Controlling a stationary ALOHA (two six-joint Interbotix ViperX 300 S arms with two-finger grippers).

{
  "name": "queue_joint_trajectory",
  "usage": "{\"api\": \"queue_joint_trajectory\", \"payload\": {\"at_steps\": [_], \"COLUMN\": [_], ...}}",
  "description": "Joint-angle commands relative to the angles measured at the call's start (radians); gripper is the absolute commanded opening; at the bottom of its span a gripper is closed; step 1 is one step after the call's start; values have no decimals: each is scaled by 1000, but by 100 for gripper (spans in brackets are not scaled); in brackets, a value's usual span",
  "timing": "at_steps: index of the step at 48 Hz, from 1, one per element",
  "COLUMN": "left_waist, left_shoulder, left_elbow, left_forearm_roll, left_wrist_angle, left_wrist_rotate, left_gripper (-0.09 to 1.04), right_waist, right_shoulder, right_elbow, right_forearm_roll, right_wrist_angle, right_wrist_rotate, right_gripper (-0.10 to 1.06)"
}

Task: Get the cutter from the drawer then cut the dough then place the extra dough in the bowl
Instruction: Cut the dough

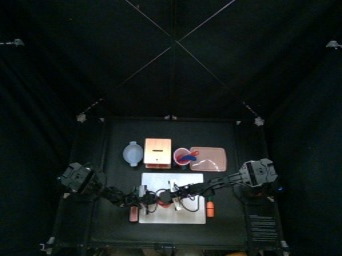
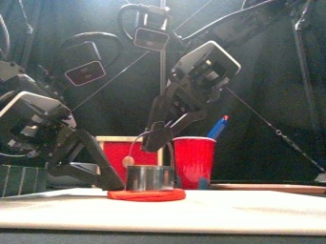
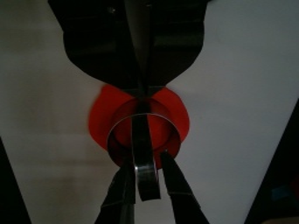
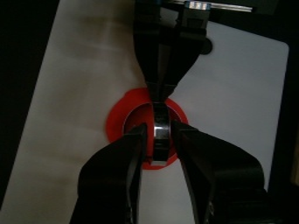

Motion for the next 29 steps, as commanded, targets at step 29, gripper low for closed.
{"api": "queue_joint_trajectory", "payload": {"at_steps": [29], "left_waist": [3], "left_shoulder": [6], "left_elbow": [5], "left_forearm_roll": [-8], "left_wrist_angle": [9], "left_wrist_rotate": [0], "left_gripper": [52], "right_waist": [-14], "right_shoulder": [-109], "right_elbow": [-20], "right_forearm_roll": [-11], "right_wrist_angle": [14], "right_wrist_rotate": [0], "right_gripper": [46]}}
